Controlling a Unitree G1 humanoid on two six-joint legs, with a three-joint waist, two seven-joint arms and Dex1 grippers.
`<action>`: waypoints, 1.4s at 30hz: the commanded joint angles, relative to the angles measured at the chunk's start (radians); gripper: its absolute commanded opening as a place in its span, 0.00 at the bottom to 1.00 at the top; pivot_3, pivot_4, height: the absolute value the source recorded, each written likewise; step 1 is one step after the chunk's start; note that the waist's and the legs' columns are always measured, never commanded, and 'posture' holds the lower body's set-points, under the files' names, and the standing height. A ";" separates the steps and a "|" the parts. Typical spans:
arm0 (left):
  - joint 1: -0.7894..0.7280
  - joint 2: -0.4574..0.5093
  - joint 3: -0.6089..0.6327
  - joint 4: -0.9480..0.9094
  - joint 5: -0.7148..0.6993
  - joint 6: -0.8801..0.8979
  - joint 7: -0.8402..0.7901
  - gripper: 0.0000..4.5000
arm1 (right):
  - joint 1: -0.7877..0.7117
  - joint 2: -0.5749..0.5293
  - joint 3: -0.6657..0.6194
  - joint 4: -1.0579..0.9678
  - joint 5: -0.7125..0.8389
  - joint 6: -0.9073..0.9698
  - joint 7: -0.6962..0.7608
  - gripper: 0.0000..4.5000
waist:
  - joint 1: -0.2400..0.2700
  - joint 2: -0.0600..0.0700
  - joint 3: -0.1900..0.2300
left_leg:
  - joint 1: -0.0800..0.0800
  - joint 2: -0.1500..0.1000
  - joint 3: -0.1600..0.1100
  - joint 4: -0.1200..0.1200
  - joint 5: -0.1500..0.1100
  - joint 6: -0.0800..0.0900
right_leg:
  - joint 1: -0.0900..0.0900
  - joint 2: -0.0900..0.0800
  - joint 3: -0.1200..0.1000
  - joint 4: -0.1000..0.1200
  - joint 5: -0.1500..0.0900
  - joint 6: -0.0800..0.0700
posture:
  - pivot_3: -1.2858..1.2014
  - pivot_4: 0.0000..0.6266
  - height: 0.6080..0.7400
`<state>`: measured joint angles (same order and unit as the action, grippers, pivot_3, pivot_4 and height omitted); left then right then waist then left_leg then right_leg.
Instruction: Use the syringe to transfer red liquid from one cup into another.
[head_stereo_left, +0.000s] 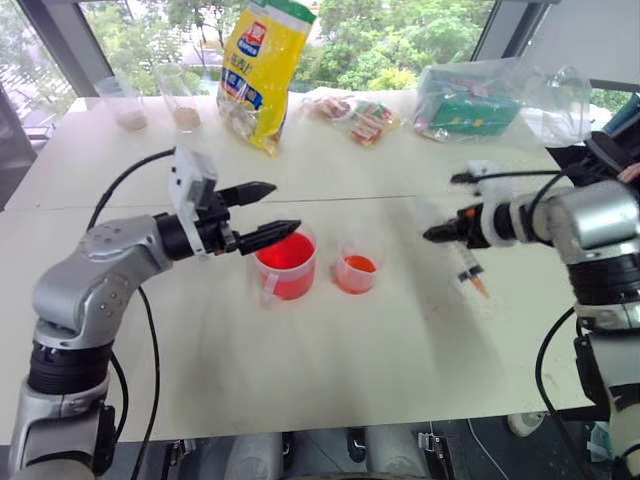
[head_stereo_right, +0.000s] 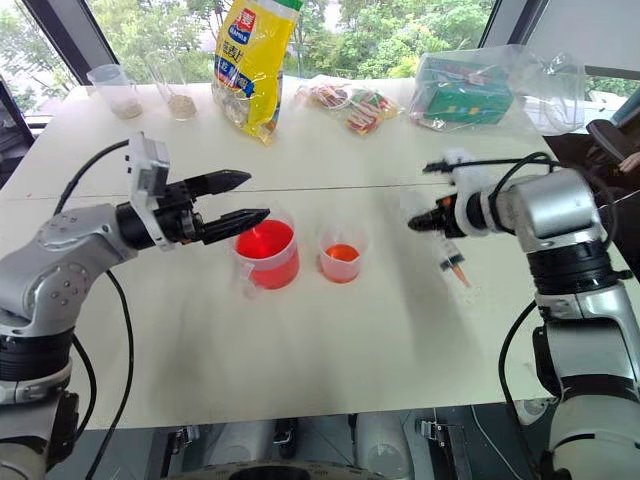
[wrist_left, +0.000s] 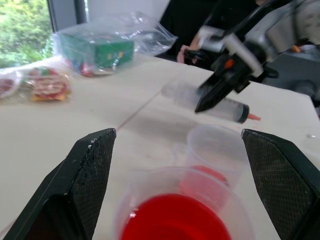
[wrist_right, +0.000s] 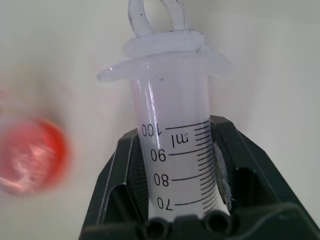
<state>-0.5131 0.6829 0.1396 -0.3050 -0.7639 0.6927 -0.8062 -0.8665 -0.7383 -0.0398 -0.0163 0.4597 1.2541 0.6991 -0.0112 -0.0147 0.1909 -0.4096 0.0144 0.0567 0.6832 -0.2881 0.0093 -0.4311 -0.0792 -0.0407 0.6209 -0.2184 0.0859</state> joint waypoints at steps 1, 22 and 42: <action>-0.046 0.028 0.041 0.021 -0.016 0.001 -0.025 0.93 | 0.000 0.090 -0.153 -0.158 0.100 -0.126 -0.007 0.30 | -0.001 0.000 0.000 | 0.000 0.000 0.000 0.000 0.000 0.000 | 0.000 0.000 0.000 0.000 0.000 0.000 | 0.52 0.24 1.00; -0.271 0.159 0.062 0.244 0.027 0.010 -0.145 0.93 | 0.186 0.705 0.085 0.045 0.073 -1.002 0.207 0.30 | -0.004 0.000 0.000 | 0.001 -0.001 0.000 0.000 0.001 -0.001 | -0.002 -0.001 0.000 0.008 0.000 0.000 | 0.52 0.24 1.00; -0.278 0.082 0.020 0.204 0.024 0.043 -0.147 0.93 | 0.269 0.711 0.202 0.124 -0.046 -1.144 0.237 0.30 | -0.005 0.000 0.000 | 0.002 0.000 -0.001 0.000 0.002 -0.003 | -0.002 -0.001 0.000 0.009 0.000 0.000 | 0.52 0.24 1.00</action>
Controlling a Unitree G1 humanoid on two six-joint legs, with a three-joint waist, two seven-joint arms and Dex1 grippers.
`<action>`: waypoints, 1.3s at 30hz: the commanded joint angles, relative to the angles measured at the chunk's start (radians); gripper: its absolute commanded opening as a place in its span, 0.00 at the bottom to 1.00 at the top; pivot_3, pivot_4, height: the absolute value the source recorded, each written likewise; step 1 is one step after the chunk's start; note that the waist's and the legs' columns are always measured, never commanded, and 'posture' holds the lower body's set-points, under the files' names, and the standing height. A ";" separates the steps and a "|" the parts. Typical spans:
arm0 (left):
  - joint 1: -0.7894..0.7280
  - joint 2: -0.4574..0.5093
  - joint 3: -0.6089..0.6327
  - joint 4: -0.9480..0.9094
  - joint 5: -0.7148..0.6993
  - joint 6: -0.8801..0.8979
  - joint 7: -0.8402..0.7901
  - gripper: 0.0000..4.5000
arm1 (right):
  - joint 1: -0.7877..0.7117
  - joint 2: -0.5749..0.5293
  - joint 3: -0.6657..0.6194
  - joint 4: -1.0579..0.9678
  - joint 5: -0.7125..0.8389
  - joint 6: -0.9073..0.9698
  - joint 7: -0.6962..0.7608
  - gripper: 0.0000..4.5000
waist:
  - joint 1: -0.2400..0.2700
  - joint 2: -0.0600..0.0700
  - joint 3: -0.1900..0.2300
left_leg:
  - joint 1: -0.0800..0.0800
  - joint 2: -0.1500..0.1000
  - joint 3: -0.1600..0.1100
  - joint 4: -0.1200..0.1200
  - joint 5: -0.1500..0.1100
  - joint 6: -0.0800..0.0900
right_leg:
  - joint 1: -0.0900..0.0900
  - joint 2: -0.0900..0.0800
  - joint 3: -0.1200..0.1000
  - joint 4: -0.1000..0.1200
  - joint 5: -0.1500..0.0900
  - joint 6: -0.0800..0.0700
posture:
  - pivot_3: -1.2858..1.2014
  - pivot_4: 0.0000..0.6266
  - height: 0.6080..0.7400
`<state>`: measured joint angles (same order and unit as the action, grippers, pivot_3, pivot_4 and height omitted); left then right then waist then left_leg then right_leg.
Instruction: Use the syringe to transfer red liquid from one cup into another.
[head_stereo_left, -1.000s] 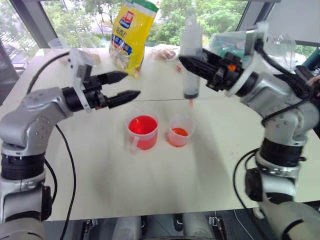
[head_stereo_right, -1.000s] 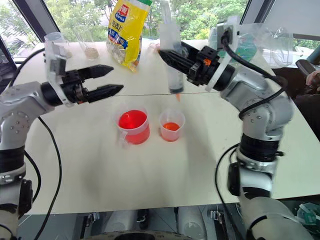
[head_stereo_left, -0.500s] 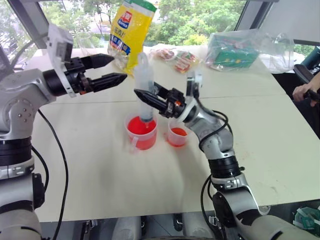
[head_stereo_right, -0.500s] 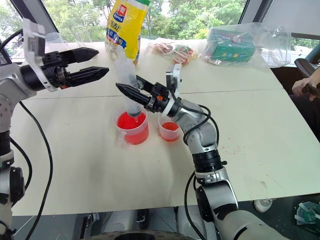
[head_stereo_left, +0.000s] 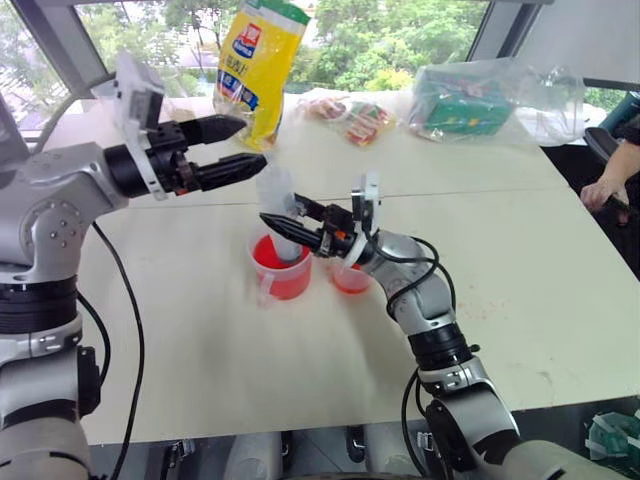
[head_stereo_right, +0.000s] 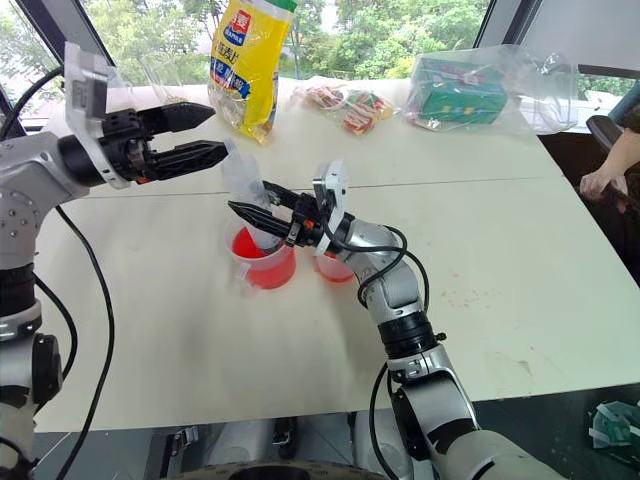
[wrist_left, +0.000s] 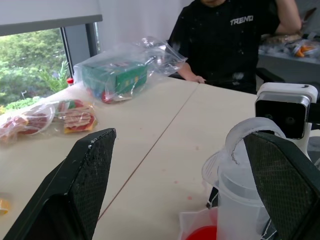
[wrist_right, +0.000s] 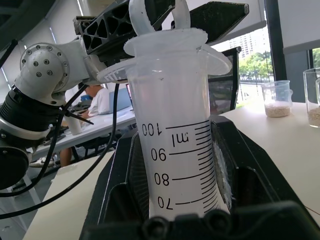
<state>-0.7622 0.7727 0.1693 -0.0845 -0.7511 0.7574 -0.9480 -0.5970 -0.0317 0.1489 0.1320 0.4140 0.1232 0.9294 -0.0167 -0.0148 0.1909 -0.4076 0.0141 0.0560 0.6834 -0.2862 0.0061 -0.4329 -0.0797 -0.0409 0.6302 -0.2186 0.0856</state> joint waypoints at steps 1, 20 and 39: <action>-0.025 -0.014 -0.017 -0.018 0.018 -0.026 -0.006 0.93 | -0.002 0.004 0.015 -0.025 -0.001 -0.013 0.007 0.30 | 0.000 0.000 0.000 | 0.000 0.000 0.000 0.000 0.000 0.000 | 0.000 0.000 0.000 0.000 0.000 0.000 | 0.52 0.24 1.00; -0.051 -0.081 -0.042 -0.024 0.051 -0.048 -0.011 0.01 | -0.016 0.001 0.024 0.000 -0.016 -0.008 0.022 0.30 | -0.001 0.000 0.000 | 0.001 0.000 0.000 0.000 0.000 -0.001 | 0.001 0.000 0.000 0.000 0.000 0.000 | 0.52 0.24 1.00; -0.185 -0.087 0.013 0.075 0.051 -0.070 0.022 0.01 | -0.017 -0.007 0.044 0.026 -0.011 0.051 0.054 0.30 | 0.001 0.000 0.000 | 0.001 0.000 0.000 0.000 0.000 -0.001 | 0.001 0.000 0.000 0.000 0.000 0.000 | 0.52 0.24 1.00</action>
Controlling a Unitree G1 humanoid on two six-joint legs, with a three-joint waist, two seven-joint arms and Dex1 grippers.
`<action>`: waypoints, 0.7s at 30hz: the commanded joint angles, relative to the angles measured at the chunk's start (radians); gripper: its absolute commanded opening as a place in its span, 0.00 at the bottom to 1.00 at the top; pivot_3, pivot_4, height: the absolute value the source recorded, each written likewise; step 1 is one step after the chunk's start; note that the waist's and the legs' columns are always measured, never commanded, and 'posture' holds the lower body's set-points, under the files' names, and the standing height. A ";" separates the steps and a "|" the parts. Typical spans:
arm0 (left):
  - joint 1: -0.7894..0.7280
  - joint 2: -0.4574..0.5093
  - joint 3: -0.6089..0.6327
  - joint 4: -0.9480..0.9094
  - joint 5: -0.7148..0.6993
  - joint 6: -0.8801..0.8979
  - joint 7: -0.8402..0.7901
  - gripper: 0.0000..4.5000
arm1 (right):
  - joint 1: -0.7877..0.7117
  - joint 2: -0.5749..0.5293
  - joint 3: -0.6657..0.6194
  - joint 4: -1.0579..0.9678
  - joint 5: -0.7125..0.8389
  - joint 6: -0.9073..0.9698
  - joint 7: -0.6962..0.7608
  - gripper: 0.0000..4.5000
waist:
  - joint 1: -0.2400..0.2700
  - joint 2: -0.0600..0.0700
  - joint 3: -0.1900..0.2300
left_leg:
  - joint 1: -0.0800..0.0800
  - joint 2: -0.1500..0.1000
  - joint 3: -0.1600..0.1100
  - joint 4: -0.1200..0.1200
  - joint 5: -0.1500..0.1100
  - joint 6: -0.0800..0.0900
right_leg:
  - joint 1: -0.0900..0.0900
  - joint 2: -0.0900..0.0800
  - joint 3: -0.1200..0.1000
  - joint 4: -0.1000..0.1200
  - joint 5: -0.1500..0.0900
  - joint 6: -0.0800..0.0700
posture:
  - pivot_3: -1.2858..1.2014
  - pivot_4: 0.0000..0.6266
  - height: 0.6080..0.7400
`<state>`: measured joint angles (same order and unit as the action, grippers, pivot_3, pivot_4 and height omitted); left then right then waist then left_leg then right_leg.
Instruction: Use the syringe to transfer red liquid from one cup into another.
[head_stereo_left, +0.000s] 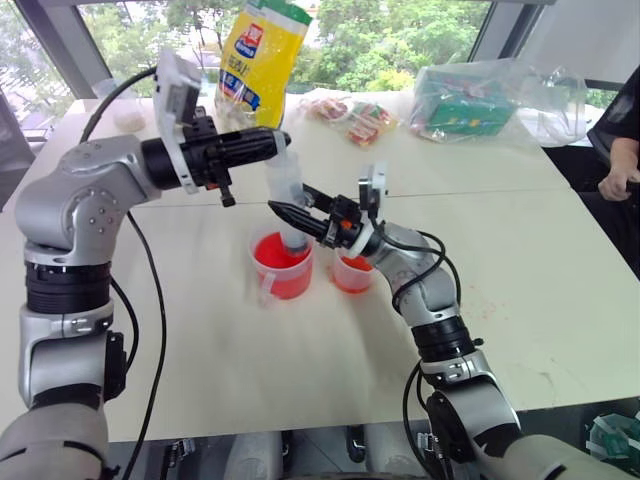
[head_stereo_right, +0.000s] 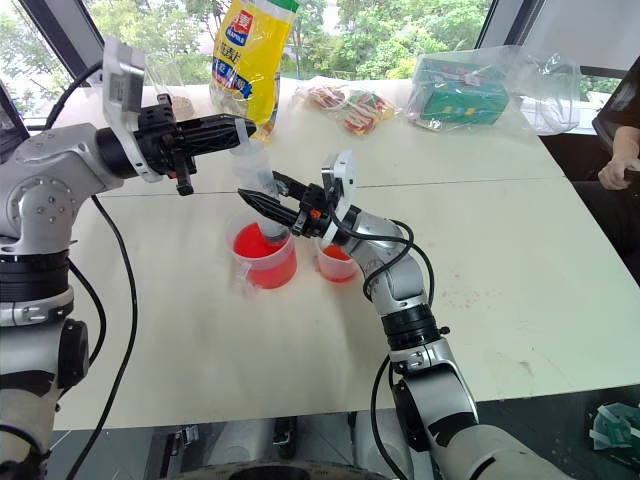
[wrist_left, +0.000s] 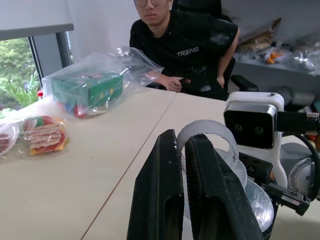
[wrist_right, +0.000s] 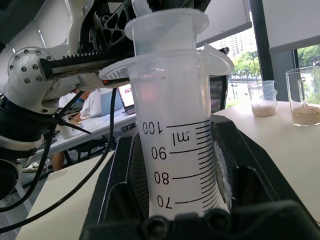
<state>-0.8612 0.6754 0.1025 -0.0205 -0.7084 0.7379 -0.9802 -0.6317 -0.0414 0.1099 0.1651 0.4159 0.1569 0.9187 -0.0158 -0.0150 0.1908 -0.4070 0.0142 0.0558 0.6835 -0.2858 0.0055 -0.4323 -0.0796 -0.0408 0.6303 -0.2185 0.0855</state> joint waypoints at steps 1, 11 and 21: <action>-0.089 0.010 0.081 0.014 0.010 -0.052 0.055 0.01 | 0.019 0.003 0.084 -0.007 -0.013 0.019 0.065 0.30 | 0.000 0.000 0.000 | 0.000 0.000 0.000 0.000 0.000 0.000 | 0.000 0.000 0.000 0.000 0.000 0.000 | 0.52 0.24 1.00; -0.093 0.010 0.080 0.017 0.013 -0.052 0.060 0.01 | 0.016 0.005 0.084 -0.011 -0.011 0.029 0.066 0.30 | 0.000 0.000 0.000 | 0.000 0.000 0.000 0.000 0.000 0.000 | 0.000 0.000 0.000 0.000 0.000 0.000 | 0.52 0.24 1.00; -0.024 0.025 0.064 -0.025 -0.006 0.000 0.040 0.01 | -0.022 0.009 0.053 -0.071 0.020 0.064 0.038 0.30 | 0.000 0.000 0.000 | 0.000 0.000 0.000 0.000 0.000 0.000 | 0.000 0.000 0.000 0.000 0.000 0.000 | 0.52 0.24 1.00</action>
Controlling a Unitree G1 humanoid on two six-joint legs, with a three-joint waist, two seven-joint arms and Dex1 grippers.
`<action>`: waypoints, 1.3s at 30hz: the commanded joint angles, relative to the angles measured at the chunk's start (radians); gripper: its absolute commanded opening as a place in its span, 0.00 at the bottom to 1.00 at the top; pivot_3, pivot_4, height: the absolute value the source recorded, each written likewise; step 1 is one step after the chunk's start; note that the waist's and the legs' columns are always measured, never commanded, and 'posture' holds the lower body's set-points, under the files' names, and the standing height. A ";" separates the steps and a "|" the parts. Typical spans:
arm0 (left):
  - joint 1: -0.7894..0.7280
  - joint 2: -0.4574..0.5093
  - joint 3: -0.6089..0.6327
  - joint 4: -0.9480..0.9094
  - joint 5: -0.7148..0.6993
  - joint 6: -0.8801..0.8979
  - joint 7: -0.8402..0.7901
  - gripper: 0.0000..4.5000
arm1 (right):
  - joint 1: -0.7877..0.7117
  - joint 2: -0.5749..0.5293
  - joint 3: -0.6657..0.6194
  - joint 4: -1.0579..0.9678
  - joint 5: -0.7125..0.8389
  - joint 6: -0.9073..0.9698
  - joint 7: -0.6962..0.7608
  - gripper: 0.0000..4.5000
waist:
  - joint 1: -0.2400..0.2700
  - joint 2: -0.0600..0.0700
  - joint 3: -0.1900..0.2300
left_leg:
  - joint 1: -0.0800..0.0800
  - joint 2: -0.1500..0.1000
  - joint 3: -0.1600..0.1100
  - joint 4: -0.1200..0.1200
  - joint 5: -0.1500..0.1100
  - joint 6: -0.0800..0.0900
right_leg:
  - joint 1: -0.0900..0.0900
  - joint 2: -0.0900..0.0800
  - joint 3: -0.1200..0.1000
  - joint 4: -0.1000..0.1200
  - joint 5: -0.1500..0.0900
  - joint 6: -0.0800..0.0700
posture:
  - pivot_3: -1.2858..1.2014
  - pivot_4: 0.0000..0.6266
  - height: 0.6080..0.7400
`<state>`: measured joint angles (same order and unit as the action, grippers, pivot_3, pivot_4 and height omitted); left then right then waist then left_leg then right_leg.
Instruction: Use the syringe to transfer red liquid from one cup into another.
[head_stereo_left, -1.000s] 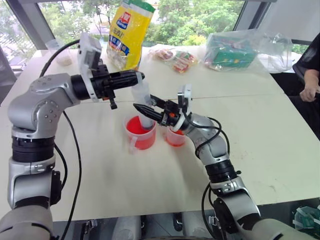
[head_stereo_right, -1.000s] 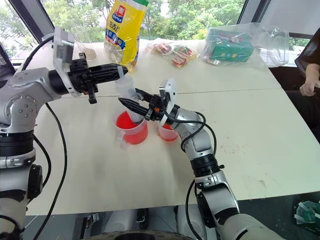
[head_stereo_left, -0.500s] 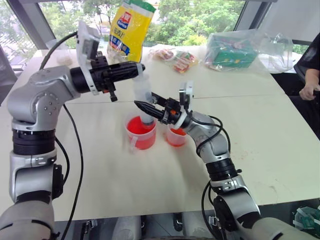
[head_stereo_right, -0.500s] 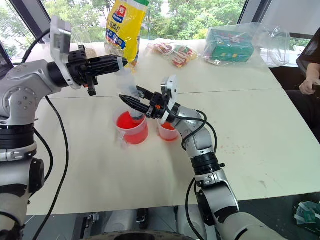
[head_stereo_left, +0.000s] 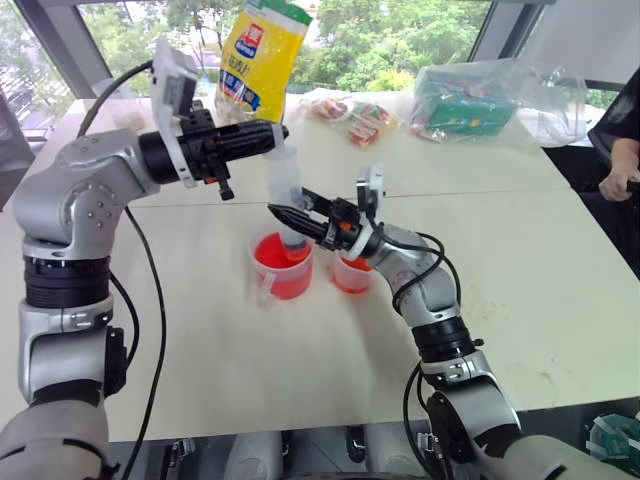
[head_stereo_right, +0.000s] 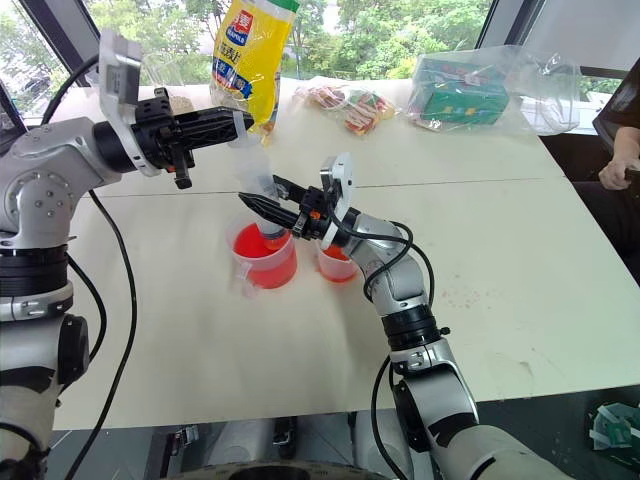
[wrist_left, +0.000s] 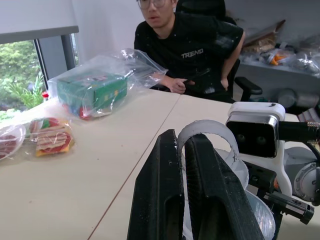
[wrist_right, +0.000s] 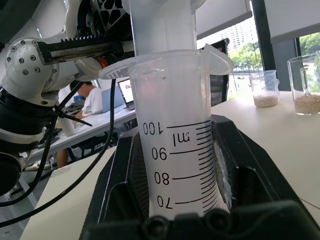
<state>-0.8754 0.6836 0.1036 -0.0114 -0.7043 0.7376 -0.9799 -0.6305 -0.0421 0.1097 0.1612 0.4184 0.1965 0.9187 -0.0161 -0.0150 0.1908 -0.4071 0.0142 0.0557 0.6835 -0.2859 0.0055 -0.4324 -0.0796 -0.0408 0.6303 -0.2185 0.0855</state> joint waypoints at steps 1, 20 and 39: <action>-0.001 0.018 0.063 -0.039 -0.017 0.012 0.040 0.01 | -0.032 0.010 0.045 -0.077 0.025 0.033 0.031 0.30 | 0.000 0.000 0.000 | 0.000 0.000 0.000 0.000 0.000 0.000 | 0.000 0.000 0.000 0.000 0.000 0.000 | 0.52 0.24 1.00; 0.130 0.128 0.102 -0.069 -0.033 0.035 -0.025 0.99 | -0.151 -0.010 -0.121 -0.293 0.213 0.237 -0.164 0.30 | 0.000 0.000 0.001 | -0.001 0.000 0.000 0.000 0.000 0.000 | -0.001 0.000 0.000 0.000 0.000 0.000 | 0.52 0.24 1.00; -0.066 -0.047 0.012 0.028 -0.034 -0.006 -0.071 0.99 | 0.154 -0.192 -0.204 -0.477 0.213 0.200 -0.278 0.30 | 0.001 0.000 0.001 | -0.001 0.000 0.001 0.000 -0.001 0.001 | -0.001 0.000 0.000 0.000 0.000 0.000 | 0.52 0.24 1.00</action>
<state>-0.9076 0.6380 0.1043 0.0326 -0.7281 0.7378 -1.0451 -0.4761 -0.2363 -0.1057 -0.2860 0.6453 0.4421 0.6295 -0.0154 -0.0148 0.1916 -0.4083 0.0142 0.0563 0.6832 -0.2866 0.0067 -0.4337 -0.0796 -0.0407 0.6299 -0.2185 0.0855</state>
